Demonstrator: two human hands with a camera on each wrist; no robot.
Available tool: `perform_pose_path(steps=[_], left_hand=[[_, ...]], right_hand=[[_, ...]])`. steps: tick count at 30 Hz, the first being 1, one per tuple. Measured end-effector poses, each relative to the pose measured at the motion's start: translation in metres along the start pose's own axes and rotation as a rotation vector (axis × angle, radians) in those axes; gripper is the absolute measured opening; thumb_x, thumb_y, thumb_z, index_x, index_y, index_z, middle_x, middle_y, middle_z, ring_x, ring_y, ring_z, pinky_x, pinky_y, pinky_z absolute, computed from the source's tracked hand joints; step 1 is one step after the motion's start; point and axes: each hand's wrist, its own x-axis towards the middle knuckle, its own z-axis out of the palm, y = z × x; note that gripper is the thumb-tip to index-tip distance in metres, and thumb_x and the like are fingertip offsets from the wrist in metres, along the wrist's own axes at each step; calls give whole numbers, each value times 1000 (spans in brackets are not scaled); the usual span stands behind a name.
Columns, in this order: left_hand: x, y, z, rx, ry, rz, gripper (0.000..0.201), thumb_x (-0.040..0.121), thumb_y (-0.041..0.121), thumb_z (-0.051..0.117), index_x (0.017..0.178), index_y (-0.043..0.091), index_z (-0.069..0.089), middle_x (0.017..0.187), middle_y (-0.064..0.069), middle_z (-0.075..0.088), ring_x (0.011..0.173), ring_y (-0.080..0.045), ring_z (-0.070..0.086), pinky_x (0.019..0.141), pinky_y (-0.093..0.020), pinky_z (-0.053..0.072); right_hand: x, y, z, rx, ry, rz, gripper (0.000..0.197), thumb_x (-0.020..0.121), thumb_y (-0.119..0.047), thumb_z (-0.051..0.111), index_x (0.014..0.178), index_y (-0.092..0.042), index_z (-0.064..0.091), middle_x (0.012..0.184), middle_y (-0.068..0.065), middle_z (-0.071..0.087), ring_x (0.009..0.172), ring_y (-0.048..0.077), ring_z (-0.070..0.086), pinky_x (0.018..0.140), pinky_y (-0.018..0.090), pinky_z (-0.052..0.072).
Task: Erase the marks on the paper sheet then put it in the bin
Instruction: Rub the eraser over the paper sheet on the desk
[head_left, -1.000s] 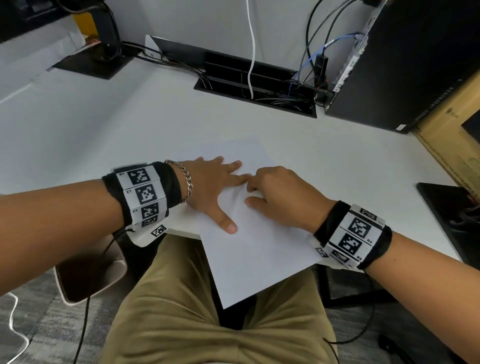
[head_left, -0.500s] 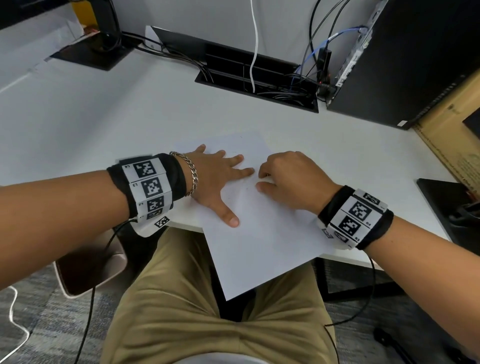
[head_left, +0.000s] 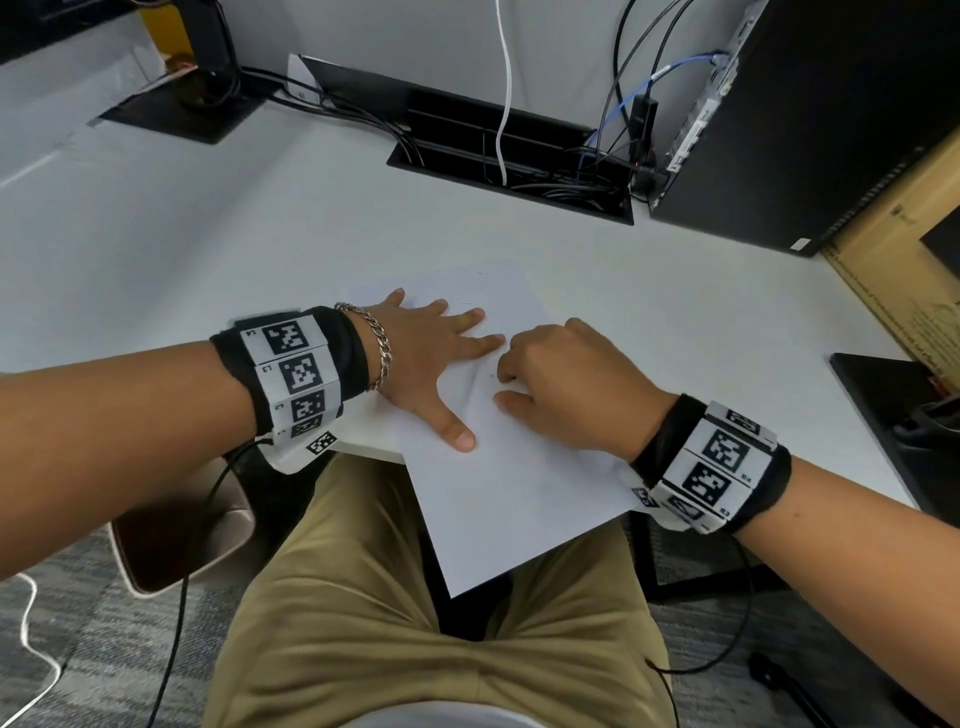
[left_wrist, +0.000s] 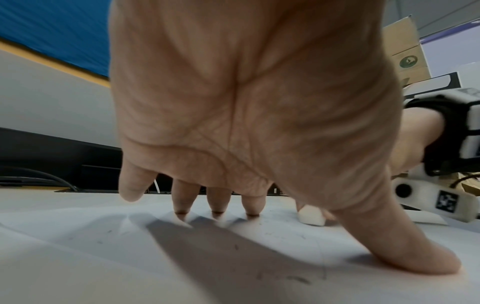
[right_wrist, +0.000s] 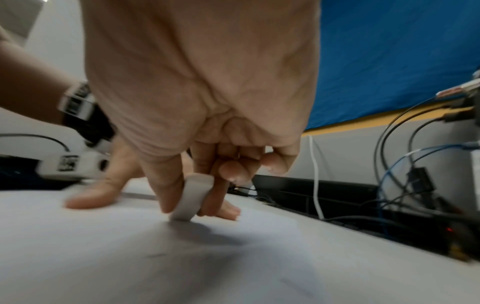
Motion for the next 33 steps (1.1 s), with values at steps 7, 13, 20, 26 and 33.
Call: perform_pose_path(steps=[7, 13, 20, 26, 33], left_hand=[[1, 0, 0, 5, 1, -1, 134, 60, 103, 55, 161, 50, -15, 173, 11, -20, 162, -27, -9, 125, -67, -4], [0, 0, 0, 7, -6, -1, 133, 61, 103, 54, 161, 50, -16, 172, 12, -21, 161, -27, -9, 125, -67, -3], [0, 0, 1, -6, -7, 3, 131, 62, 102, 55, 160, 52, -14, 172, 12, -21, 161, -26, -10, 125, -66, -2], [1, 0, 0, -35, -22, 3, 134, 62, 100, 58, 160, 51, -18, 171, 13, -24, 161, -27, -13, 126, -65, 2], [0, -1, -1, -59, -42, 5, 134, 63, 97, 61, 160, 51, -18, 171, 14, -25, 161, -26, -15, 127, -63, 4]], right_hand=[[8, 3, 0, -27, 35, 87, 29, 99, -44, 51, 102, -21, 69, 101, -3, 67, 99, 23, 62, 88, 37, 39], [14, 7, -2, 8, 52, 112, 28, 97, -45, 53, 100, -24, 71, 100, -4, 69, 99, 22, 63, 84, 35, 32], [6, -3, 0, 42, 30, -22, 22, 97, -43, 56, 99, -25, 68, 100, -7, 67, 98, 18, 61, 81, 33, 28], [8, 6, 1, 13, 66, 65, 27, 97, -44, 54, 101, -23, 71, 100, -5, 67, 99, 21, 62, 85, 35, 34], [9, 15, -3, 57, 57, 88, 27, 95, -46, 57, 108, -27, 71, 103, -7, 69, 102, 19, 61, 87, 35, 32]])
